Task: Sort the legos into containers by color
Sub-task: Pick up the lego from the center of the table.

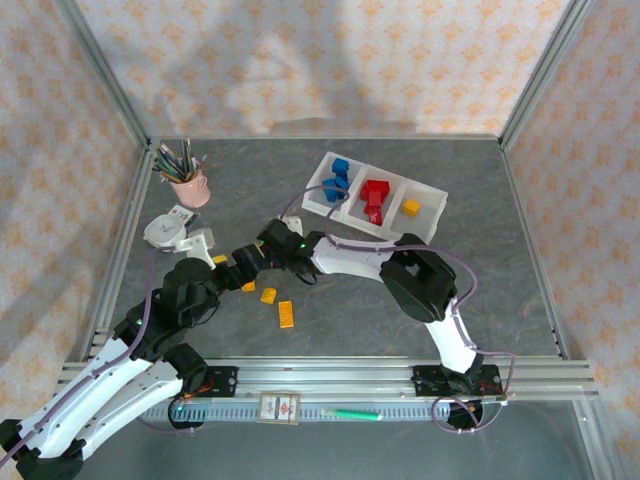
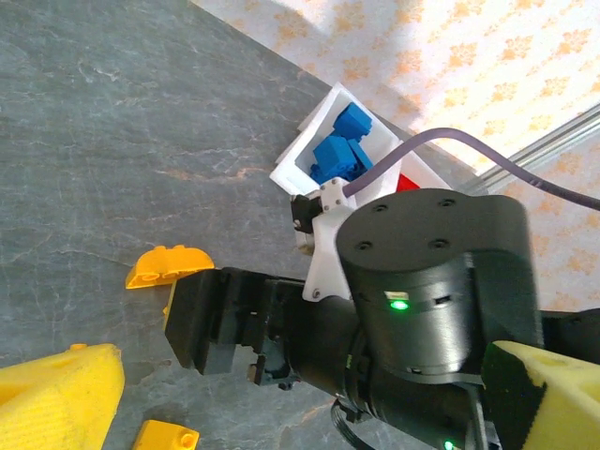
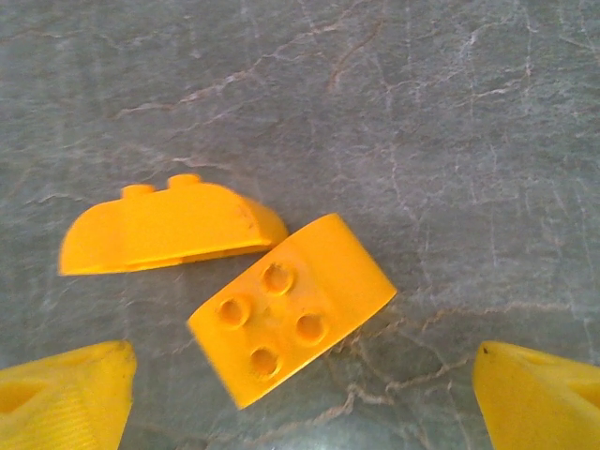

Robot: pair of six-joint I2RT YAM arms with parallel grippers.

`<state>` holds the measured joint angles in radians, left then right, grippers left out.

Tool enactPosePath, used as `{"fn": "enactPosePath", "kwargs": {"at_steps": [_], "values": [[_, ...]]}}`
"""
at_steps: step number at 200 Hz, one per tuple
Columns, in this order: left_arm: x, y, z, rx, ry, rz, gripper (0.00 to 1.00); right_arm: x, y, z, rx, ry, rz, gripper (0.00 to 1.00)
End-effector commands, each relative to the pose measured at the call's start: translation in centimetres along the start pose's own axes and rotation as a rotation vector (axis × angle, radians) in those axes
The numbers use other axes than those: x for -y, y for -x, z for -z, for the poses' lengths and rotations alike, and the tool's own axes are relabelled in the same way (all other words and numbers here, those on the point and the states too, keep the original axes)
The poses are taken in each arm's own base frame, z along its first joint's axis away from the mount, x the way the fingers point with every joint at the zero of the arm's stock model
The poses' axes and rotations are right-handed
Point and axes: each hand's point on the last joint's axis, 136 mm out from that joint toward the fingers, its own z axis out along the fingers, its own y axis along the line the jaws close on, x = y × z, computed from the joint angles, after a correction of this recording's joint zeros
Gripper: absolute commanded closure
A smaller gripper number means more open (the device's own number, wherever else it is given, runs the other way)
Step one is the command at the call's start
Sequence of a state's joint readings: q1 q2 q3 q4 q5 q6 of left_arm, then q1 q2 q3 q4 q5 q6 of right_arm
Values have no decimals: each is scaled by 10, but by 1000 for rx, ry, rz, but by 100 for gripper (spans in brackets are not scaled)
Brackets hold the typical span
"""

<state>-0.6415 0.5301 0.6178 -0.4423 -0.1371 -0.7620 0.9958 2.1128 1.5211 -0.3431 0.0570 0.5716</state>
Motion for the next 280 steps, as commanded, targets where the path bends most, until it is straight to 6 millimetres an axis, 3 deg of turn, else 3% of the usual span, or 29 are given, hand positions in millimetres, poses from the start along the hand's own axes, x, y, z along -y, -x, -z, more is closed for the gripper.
{"fn": "enactPosePath", "kwargs": {"at_steps": [1,63,165,193,280], "values": [[-10,-1,1,12,40,-5,1,7,10,-6,36,-80,-18,7],[-11,2,2,29,43,-10,1,18,8,-34,39,-189,22,5],[-10,1,-2,28,41,-28,1,67,-14,12,41,-264,35,22],[-8,-2,-7,21,35,-28,1,65,-12,7,45,-225,46,29],[-7,2,-3,26,34,-21,1,57,18,-19,64,-184,189,31]]}}
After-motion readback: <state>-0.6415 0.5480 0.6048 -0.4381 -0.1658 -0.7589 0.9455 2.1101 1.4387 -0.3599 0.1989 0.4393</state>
